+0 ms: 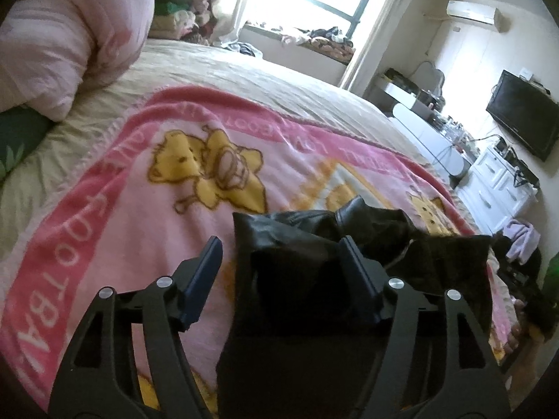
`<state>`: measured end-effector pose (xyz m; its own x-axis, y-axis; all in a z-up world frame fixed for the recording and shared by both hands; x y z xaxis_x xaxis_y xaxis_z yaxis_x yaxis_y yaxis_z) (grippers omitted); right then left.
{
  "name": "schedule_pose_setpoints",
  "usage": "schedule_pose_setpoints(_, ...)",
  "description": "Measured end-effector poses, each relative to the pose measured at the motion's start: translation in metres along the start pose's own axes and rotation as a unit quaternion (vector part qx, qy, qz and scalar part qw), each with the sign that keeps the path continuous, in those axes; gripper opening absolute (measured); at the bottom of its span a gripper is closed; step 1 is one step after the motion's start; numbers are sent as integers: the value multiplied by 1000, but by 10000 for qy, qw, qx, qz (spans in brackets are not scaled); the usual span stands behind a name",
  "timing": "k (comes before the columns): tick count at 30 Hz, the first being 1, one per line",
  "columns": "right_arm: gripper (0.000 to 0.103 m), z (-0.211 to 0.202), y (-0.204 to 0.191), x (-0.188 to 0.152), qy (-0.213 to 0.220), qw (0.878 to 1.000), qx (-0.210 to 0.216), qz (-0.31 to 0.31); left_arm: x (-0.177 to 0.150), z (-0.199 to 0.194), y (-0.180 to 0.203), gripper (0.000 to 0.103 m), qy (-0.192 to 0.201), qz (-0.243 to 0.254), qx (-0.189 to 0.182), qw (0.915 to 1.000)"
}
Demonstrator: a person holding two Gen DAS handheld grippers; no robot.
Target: Fold large clothes
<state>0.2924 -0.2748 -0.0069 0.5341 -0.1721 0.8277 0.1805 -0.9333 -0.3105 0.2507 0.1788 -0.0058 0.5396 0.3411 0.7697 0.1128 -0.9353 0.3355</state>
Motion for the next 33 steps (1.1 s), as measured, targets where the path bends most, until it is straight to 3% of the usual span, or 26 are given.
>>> schedule_pose_setpoints(5,64,7,-1,-8,-113,9989,-310,-335,2,-4,-4,69,196,-136,16,9997)
schedule_pose_setpoints(13,66,32,-3,-24,-516,9919,-688,-938,-24,36,-9,73,-496,302,333,9978)
schedule_pose_setpoints(18,66,56,3,-26,-779,9871,-837,-1117,-35,53,-10,73,-679,373,345,9964)
schedule_pose_setpoints(19,66,62,5,-26,-845,9858,-856,-1169,-36,55,-9,69,-688,393,327,9963)
schedule_pose_setpoints(20,61,67,6,-27,-890,9848,-879,-1201,-37,58,-7,60,-694,432,314,9962)
schedule_pose_setpoints(21,43,72,9,-26,-920,9841,-935,-1194,-38,59,-4,29,-690,488,292,9960)
schedule_pose_setpoints(22,22,74,11,-26,-900,9842,-993,-1158,-39,60,-2,22,-689,557,296,9956)
schedule_pose_setpoints(24,15,70,15,-24,-767,9878,-933,-979,-38,56,1,11,-584,666,338,9955)
schedule_pose_setpoints(27,10,53,15,-12,-440,9922,-855,-795,-25,41,4,7,-301,578,172,9977)
schedule_pose_setpoints(31,9,32,14,21,27,9986,-446,-266,1,14,17,6,135,593,-155,9980)
schedule_pose_setpoints(33,7,37,16,34,90,9988,-469,-78,10,12,20,6,257,643,-116,9975)
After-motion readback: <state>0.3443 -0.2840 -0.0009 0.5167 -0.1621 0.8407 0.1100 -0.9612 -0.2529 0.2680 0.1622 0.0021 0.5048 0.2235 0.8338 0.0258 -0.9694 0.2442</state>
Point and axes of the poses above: each gripper's, at about its wrist camera, not at the fingertips, and z roughly the way its jaws point, y to its right, x to its top, the point moved 5 cm from there along z, roughly the way its jaws point, and after that the axes turned 4 degrees about y, right-handed, at the moved point
